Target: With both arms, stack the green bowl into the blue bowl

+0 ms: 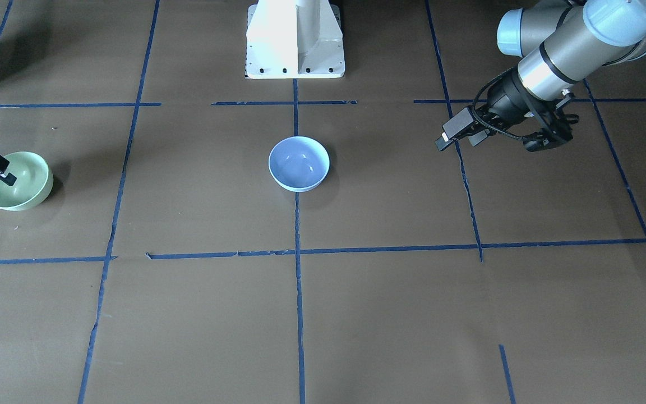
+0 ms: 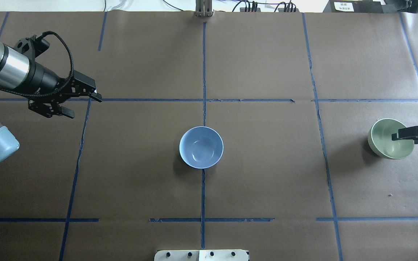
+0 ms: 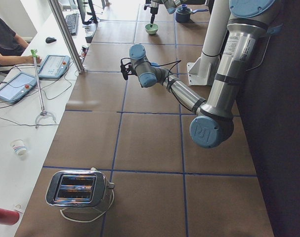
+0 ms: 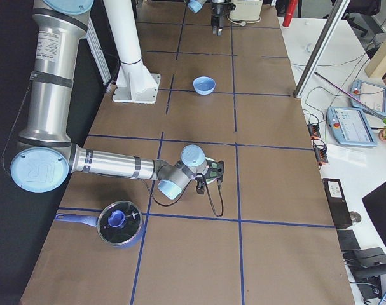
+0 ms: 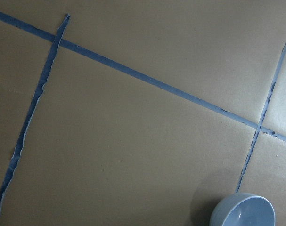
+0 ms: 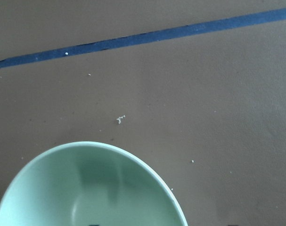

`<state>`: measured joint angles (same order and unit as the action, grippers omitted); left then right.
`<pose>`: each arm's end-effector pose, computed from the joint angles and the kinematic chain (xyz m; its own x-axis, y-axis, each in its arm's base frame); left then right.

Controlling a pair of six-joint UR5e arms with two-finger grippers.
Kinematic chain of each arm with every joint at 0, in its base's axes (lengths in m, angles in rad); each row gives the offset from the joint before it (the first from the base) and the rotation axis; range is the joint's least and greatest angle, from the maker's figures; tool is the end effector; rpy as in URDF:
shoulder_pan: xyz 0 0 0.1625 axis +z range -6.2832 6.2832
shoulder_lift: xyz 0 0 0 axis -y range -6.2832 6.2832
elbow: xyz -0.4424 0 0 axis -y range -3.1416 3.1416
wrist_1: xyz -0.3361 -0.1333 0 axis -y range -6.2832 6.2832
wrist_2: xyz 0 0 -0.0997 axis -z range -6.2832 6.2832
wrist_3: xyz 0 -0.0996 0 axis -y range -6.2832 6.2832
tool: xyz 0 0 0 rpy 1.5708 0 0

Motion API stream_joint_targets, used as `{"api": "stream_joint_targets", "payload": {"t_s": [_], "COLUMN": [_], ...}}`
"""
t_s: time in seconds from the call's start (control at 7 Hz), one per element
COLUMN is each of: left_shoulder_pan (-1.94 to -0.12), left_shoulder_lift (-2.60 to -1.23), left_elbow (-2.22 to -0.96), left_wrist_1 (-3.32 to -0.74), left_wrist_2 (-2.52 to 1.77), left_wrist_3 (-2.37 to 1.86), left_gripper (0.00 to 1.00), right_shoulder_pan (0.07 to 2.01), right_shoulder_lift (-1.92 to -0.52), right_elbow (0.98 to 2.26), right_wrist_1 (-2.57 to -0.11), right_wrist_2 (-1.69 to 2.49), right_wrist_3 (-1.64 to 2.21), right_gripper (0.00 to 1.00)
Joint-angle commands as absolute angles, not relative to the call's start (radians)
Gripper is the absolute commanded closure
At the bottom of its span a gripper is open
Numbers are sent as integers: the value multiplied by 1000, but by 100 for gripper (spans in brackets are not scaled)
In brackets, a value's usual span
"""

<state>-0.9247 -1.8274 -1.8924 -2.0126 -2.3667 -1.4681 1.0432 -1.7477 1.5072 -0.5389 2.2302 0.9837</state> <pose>0.2546 -0.4409 0.3582 0.3331 -0.3226 -0.8860 0.1587 0.9454 -0.2846 -0.1262 -0.3601 0.6625 0.5513 0.0766 0.8308 -0.1899 0.9812 0.0355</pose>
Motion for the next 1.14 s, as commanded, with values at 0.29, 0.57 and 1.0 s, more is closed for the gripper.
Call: {"api": "stream_joint_targets", "payload": {"t_s": [0.29, 0.57, 1.0], "left_shoulder_pan": [-911, -910, -956], "left_shoulder_lift": [-1821, -1780, -1638], "left_elbow": [-1893, -1890, -1913], "left_wrist_1": [-2013, -2011, -2016], "left_wrist_2": [-2358, -2353, -2219], "left_wrist_3": [-1462, -1264, -1046], "left_gripper": [0, 0, 0], "right_shoulder_pan": [1048, 1046, 1034], "right_shoulder_lift": [-1756, -1758, -1647], "right_elbow": [1531, 1647, 1743], "right_wrist_1": [-534, -535, -548], "right_wrist_2": [2240, 2276, 2308], "right_wrist_3": [974, 1030, 1211], "right_gripper": [100, 100, 100]}}
